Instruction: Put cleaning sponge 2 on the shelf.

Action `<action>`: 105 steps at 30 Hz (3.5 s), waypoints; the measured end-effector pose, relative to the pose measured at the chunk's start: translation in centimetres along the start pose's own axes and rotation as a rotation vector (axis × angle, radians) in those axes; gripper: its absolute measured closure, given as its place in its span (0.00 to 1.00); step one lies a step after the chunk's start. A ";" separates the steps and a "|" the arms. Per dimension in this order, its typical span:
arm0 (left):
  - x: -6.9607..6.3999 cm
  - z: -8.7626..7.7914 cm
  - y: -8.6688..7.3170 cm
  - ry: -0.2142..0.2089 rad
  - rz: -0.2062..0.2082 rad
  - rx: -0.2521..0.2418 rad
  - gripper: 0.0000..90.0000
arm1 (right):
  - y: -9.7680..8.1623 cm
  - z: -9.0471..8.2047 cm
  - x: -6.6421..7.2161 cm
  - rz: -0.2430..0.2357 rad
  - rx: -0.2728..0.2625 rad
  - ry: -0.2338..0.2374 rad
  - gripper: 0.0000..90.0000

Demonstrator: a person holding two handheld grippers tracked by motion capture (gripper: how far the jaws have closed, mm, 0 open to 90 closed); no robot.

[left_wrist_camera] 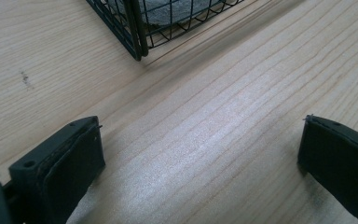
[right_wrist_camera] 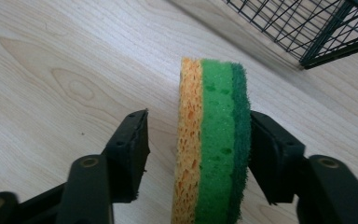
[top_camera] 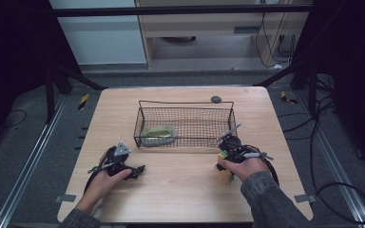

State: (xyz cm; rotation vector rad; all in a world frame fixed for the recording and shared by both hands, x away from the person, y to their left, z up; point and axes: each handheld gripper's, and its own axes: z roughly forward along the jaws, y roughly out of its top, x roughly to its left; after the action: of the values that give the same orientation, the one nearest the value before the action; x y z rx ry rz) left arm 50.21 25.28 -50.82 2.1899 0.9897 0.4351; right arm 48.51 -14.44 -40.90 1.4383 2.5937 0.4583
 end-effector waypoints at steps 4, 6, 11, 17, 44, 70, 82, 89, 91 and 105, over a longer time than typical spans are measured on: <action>0.0 0.0 0.0 0.000 0.000 0.000 0.00 | 0.0 0.3 -0.1 -0.001 0.015 0.010 0.58; 0.0 0.0 0.0 0.000 0.001 0.000 0.00 | 0.0 0.3 -0.2 -0.003 0.017 0.010 0.64; 0.0 0.0 0.0 -0.001 0.001 0.000 0.00 | -0.3 -0.2 -0.2 -0.019 0.003 0.013 0.71; 0.0 0.0 0.0 0.000 0.000 0.001 0.00 | -1.0 -1.9 -1.4 -0.031 -0.058 0.001 0.71; -0.1 0.2 0.1 0.002 -0.005 -0.006 0.00 | -1.1 -8.7 -10.3 0.039 -0.219 -0.106 0.72; -0.1 0.4 0.4 0.008 -0.011 -0.004 0.00 | 4.6 -9.8 -11.5 0.016 -0.235 -0.176 0.72; -0.1 0.5 0.4 0.007 -0.008 -0.004 0.00 | 7.7 -10.5 -11.1 0.000 -0.250 -0.186 0.72; -0.1 0.5 0.5 0.006 -0.008 -0.004 0.00 | 10.3 -11.3 -10.3 -0.035 -0.298 -0.174 0.72; 0.0 0.5 0.5 0.005 -0.007 -0.004 0.00 | 10.7 -11.3 -10.0 -0.041 -0.318 -0.159 0.72; -0.1 0.5 0.5 0.005 -0.007 -0.004 0.00 | 11.7 -7.8 -9.0 -0.070 -0.307 -0.119 0.72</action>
State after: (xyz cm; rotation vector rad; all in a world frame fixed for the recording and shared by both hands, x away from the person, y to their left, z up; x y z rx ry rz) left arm 50.73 24.75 -50.84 2.1824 0.9982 0.4395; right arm 60.61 -17.81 -29.93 1.2298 2.3474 0.7029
